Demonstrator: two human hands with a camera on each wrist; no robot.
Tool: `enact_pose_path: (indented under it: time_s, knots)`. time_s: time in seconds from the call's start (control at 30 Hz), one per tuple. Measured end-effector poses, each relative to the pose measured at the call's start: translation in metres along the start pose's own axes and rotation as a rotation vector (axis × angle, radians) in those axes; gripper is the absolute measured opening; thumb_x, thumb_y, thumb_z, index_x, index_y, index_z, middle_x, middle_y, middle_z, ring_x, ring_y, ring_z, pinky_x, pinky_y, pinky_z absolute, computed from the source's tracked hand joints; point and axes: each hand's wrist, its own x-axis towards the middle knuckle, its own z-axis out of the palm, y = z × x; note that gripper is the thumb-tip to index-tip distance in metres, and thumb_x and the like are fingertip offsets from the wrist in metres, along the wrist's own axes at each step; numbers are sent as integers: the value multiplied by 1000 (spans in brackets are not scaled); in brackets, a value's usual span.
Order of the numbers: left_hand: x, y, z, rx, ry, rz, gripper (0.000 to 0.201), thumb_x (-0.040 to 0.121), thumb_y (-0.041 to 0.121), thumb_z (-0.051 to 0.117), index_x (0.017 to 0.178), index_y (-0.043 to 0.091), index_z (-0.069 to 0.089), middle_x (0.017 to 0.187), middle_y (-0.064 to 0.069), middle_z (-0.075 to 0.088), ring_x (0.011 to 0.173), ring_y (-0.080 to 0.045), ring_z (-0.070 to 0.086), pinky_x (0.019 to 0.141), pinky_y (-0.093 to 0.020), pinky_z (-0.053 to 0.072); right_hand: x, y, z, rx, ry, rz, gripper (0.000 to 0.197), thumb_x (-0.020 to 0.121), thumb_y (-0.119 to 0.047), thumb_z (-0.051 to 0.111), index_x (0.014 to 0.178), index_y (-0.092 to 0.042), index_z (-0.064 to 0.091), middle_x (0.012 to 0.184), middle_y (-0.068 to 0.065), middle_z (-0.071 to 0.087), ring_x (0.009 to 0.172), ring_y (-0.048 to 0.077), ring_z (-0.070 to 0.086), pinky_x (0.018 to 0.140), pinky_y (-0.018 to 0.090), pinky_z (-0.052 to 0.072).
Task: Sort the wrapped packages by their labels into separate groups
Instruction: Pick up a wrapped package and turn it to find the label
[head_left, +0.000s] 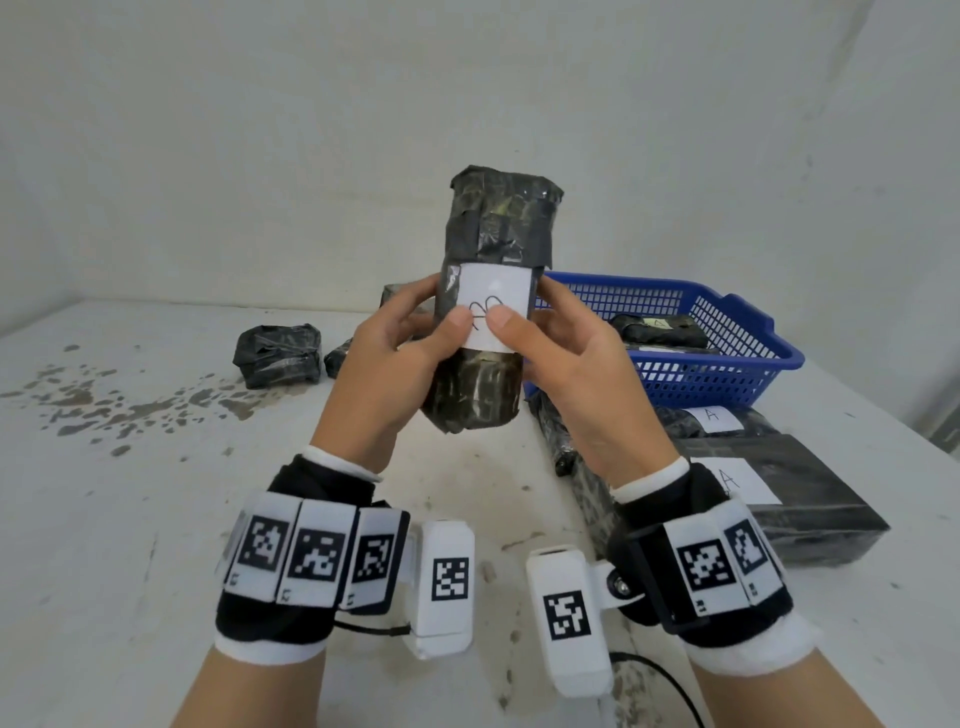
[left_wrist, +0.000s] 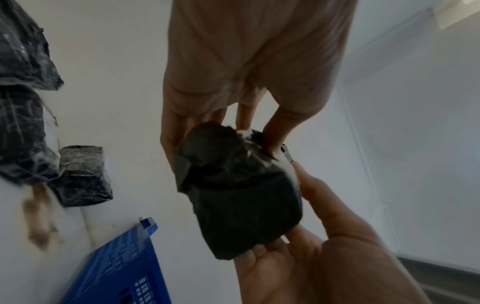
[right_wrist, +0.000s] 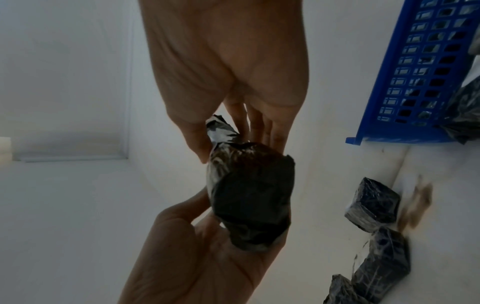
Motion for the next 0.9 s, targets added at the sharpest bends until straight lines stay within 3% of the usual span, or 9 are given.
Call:
enact_pose_path:
  time_s: [0.1,0.17,0.3,0.5,0.6,0.67,0.8,0.9]
  knots:
    - [1,-1,0,1,8,-5,39,89,39,60,123,21,60,112,-5,69,93,-13,69,69,-24,56,0,-1,-1,-19,2,12,45,93,-24,69,137,-20,57,110,9,75,100,22,73,93,46,58]
    - [1,-2,-1,26,20,12,35,90,33,62,122,20,58,111,-5,68,93,-13,67,69,-24,56,-1,-1,-2,-16,2,13,41,92,-29,68,131,-20,61,113,7,74,101,21,73,94,47,58]
    - [1,-2,-1,49,-8,35,35,92,37,58,124,25,56,96,-2,70,80,-4,67,60,-18,53,-2,-3,-2,-36,9,-7,34,96,-27,65,128,-16,63,119,3,72,99,17,73,92,45,59]
    - [0,-2,1,72,15,62,31,93,36,57,121,23,59,96,-3,71,77,-2,68,62,-20,55,-2,-3,-1,-36,13,-19,40,96,-32,63,134,-20,60,119,2,71,102,13,72,86,42,61]
    - [0,-2,2,100,51,91,26,93,36,58,116,25,61,103,-6,71,93,-13,68,78,-35,58,-2,-3,-1,-51,-1,-24,46,91,-39,64,134,-23,60,116,2,72,97,13,73,84,41,61]
    - [0,-2,2,92,46,89,24,95,34,56,116,27,61,105,-2,72,95,-12,68,82,-34,57,-2,-3,0,-57,10,-20,48,89,-46,63,133,-27,60,111,4,73,97,15,73,84,40,61]
    - [-1,-1,3,78,26,109,21,97,32,52,115,29,63,101,-4,73,87,-9,68,78,-29,56,-1,-5,-2,-41,34,-26,35,95,-34,64,128,-23,65,112,8,73,98,23,72,83,38,61]
    - [0,-3,3,96,15,139,21,98,27,52,115,29,64,106,1,73,99,-14,68,87,-30,54,0,-4,-6,7,59,-36,34,93,-28,68,123,-14,67,106,0,74,79,12,69,69,34,57]
